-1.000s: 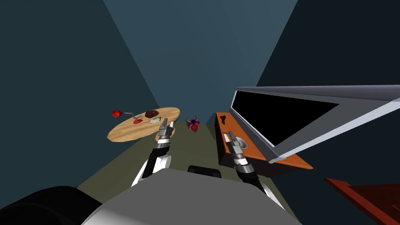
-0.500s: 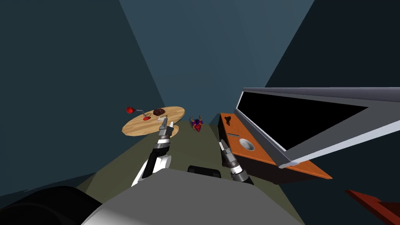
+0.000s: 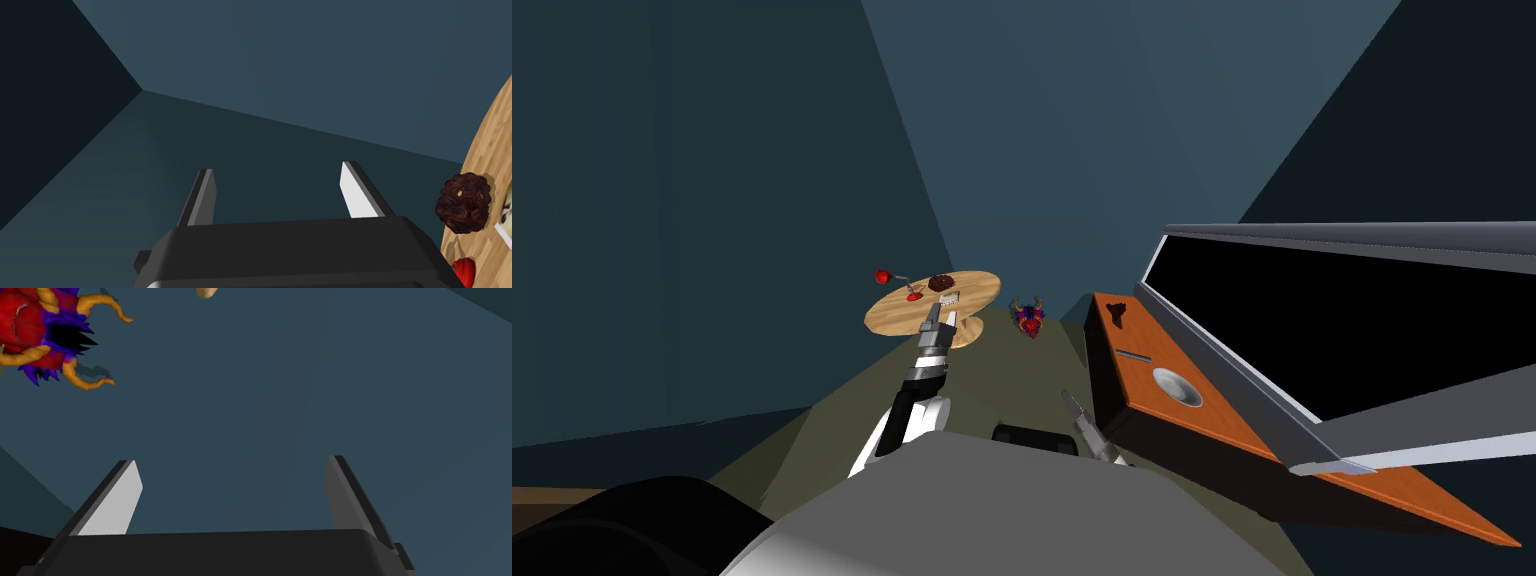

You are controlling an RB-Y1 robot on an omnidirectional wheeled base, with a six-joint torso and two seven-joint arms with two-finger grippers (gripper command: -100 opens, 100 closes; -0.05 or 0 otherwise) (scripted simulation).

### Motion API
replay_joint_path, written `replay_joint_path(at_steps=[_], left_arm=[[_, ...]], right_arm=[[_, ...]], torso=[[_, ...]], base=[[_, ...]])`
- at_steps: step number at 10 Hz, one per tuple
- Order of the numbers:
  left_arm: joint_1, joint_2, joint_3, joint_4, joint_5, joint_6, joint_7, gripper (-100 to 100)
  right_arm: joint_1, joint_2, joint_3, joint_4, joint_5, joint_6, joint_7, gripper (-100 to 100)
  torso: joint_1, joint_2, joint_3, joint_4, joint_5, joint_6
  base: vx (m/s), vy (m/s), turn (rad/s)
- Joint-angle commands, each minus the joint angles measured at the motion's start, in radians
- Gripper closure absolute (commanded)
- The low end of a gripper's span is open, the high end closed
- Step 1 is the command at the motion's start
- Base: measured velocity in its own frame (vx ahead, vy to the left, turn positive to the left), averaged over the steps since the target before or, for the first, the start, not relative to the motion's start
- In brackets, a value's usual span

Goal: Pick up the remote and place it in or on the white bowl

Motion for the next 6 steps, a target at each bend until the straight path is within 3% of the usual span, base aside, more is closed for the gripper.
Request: replay_joint_path(at_steps=[1,2,4,5,6], left_arm=[[0.000,0.000,0.000,0.000,0.000,0.000,0.000,0],[0.000,0.000,0.000,0.000,0.000,0.000,0.000,0],[0.000,0.000,0.000,0.000,0.000,0.000,0.000,0],[0.000,0.000,0.000,0.000,0.000,0.000,0.000,0],[0.000,0.000,0.000,0.000,0.000,0.000,0.000,0]], right_arm=[[0.003,-0.029,0.021,0.036,0.016,0.005,0.023,-100],[0.003,-0.067,0.050,0.067,0.039,0.011,0.053,-100],[0.003,-0.067,0.050,0.082,0.039,0.011,0.053,-100],[0.001,-0.104,0.077,0.114,0.062,0.018,0.085,-100],[0.001,-0.104,0.077,0.130,0.062,0.018,0.085,-100]], torso=[[0.000,0.000,0.000,0.000,0.000,0.000],[-0.003,0.000,0.000,0.000,0.000,0.001],[-0.006,0.000,0.000,0.000,-0.001,0.000],[-0.008,0.001,0.001,0.000,-0.001,0.001],[-0.007,0.000,0.000,0.000,-0.002,0.000]], base=[[0.051,0.082,0.043],[0.053,0.061,0.114],[0.030,0.023,0.040],[0.041,0.025,0.150],[0.046,0.031,0.081]])
